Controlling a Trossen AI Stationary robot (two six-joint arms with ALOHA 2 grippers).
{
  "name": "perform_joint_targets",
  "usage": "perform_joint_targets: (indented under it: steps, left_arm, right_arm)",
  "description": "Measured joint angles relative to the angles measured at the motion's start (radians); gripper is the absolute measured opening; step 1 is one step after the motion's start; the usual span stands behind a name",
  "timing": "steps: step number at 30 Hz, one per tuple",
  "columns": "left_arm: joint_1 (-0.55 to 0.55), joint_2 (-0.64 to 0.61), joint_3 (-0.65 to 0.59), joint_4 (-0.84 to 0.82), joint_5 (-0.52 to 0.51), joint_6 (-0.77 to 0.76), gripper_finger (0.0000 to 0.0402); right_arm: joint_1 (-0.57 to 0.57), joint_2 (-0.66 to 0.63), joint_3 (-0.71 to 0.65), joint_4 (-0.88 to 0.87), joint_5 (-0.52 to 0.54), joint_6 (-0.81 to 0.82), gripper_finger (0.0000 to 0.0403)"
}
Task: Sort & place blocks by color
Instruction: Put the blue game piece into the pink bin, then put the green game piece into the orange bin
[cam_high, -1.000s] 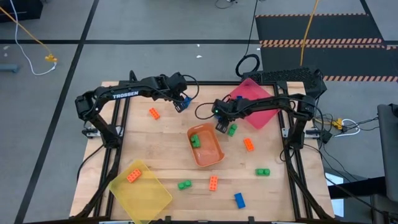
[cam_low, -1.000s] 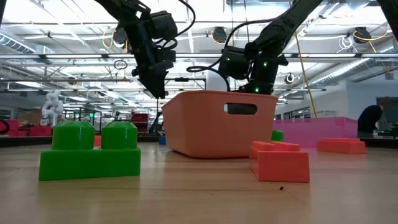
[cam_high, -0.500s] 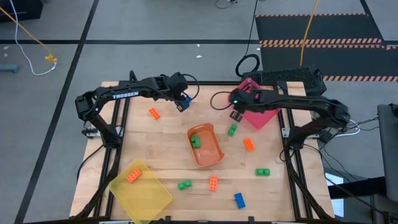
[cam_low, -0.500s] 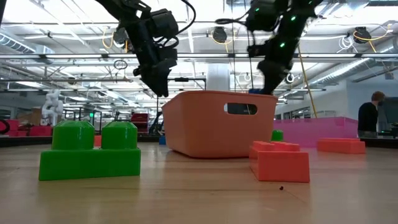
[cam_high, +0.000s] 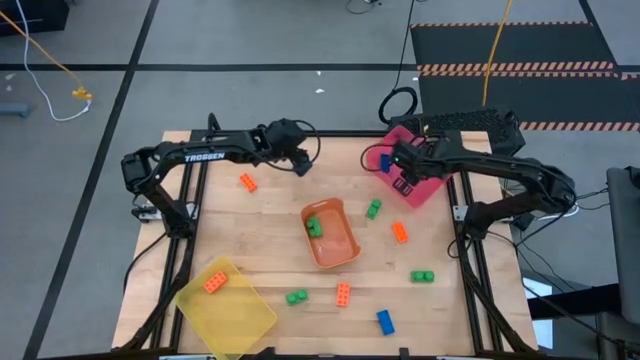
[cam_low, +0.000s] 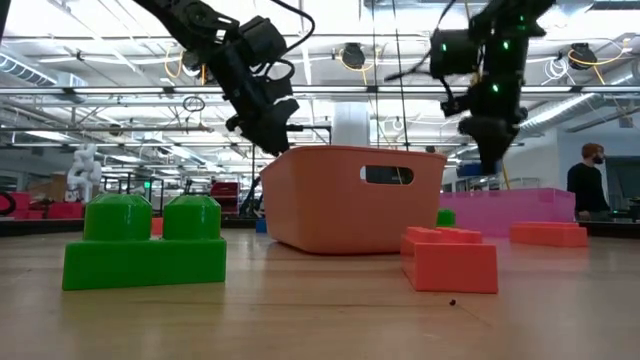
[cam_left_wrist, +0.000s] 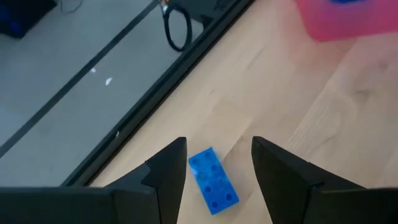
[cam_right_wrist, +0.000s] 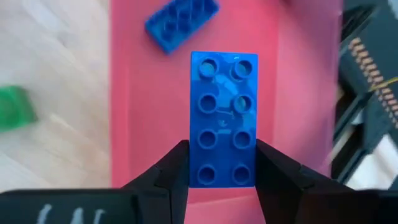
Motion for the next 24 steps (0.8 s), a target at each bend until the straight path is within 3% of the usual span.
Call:
perform_joint_targets:
  steps: [7,17,24]
  left_arm:
    - [-0.004,0.000,0.000,0.037,0.000,0.017,0.0182]
    - [-0.007,0.000,0.000,0.035,0.011,0.021,0.0182]
    - [-0.011,0.000,0.000,0.030,0.012,0.021,0.0182]
  right_arm:
    - [-0.024,0.000,-0.087,0.003,-0.025,0.041,0.0135]
    - [-0.023,0.000,-0.088,0.066,-0.021,0.006,0.0277]
    - [-0.020,-0.031,-0.088,0.150,-0.069,-0.042,0.0308]
